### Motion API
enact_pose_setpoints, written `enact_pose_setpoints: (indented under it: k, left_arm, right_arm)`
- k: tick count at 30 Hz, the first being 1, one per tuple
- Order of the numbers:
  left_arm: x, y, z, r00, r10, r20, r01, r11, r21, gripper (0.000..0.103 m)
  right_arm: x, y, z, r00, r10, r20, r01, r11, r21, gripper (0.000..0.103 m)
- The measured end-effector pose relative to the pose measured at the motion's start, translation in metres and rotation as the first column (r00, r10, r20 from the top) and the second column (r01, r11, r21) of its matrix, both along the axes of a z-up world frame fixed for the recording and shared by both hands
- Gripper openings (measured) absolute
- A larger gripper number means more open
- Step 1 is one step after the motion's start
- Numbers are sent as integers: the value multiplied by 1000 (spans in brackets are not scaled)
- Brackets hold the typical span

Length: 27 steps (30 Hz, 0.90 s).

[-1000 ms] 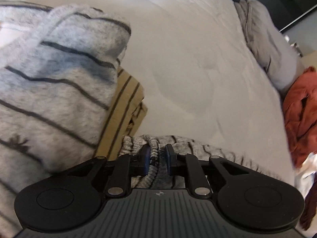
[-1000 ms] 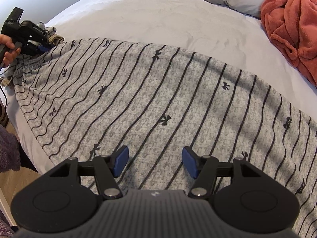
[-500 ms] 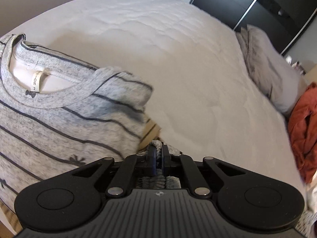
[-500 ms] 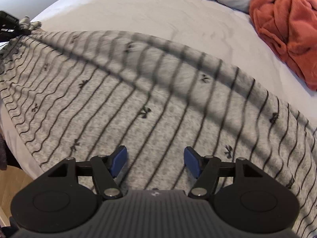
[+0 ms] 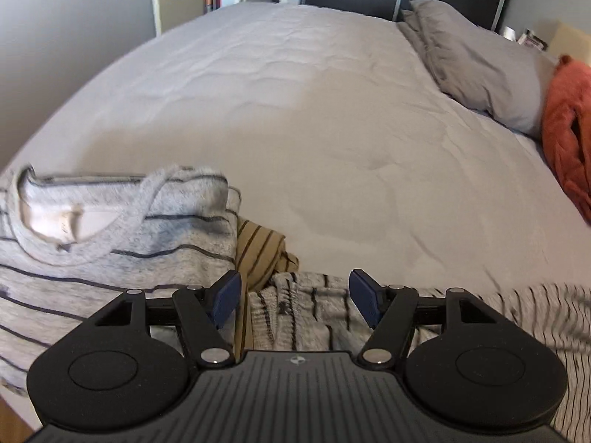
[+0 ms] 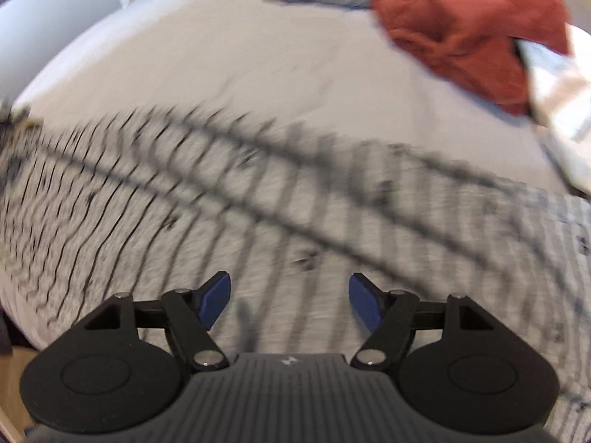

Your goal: Fold clothes

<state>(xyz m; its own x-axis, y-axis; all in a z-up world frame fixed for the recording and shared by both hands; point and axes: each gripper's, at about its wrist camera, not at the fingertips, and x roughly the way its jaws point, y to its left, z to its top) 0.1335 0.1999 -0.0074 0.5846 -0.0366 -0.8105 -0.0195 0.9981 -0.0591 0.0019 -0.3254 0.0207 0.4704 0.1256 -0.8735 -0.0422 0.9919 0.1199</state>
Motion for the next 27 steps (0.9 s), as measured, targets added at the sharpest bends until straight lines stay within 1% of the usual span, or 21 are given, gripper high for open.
enact_pose_setpoints:
  k: [5, 6, 10, 11, 13, 15, 16, 20, 22, 25, 27]
  left_arm:
    - [-28, -19, 12, 997, -55, -61, 54, 998, -18, 61]
    - [-33, -22, 11, 995, -64, -72, 63, 998, -12, 58]
    - [-47, -34, -2, 988, -86, -129, 87, 996, 9, 52]
    - [-50, -36, -6, 986, -88, -142, 91, 996, 12, 51]
    - [-53, -39, -17, 982, -86, -166, 91, 996, 20, 51]
    - [-54, -38, -26, 979, -82, -188, 88, 996, 28, 51]
    - [-52, -37, -31, 977, -76, -200, 84, 996, 33, 51]
    - [-45, -35, -45, 972, -59, -227, 69, 997, 37, 51]
    - [-42, -38, -49, 970, -64, -233, 76, 996, 43, 51]
    - [-39, -43, -53, 968, -75, -238, 93, 994, 64, 51]
    - [-39, -44, -54, 968, -79, -238, 99, 992, 73, 51]
  right_arm:
    - [10, -76, 21, 992, -117, 53, 121, 990, -74, 72]
    - [13, -92, 24, 988, -142, 64, 148, 984, -102, 72]
    - [19, -158, 27, 962, -261, 81, 272, 946, -177, 72]
    - [19, -173, 25, 953, -291, 85, 302, 934, -191, 72]
    - [17, -204, 20, 925, -368, 90, 379, 904, -200, 72]
    - [12, -233, 15, 892, -444, 88, 452, 874, -178, 73]
    - [8, -243, 11, 880, -468, 78, 474, 865, -167, 73]
    - [-4, -270, -1, 869, -493, 38, 493, 857, -147, 73]
    - [-10, -277, -8, 866, -500, 23, 497, 855, -145, 73]
    - [-16, -287, -24, 859, -511, -15, 505, 853, -130, 73]
    - [-17, -289, -38, 864, -501, -46, 492, 860, -134, 73]
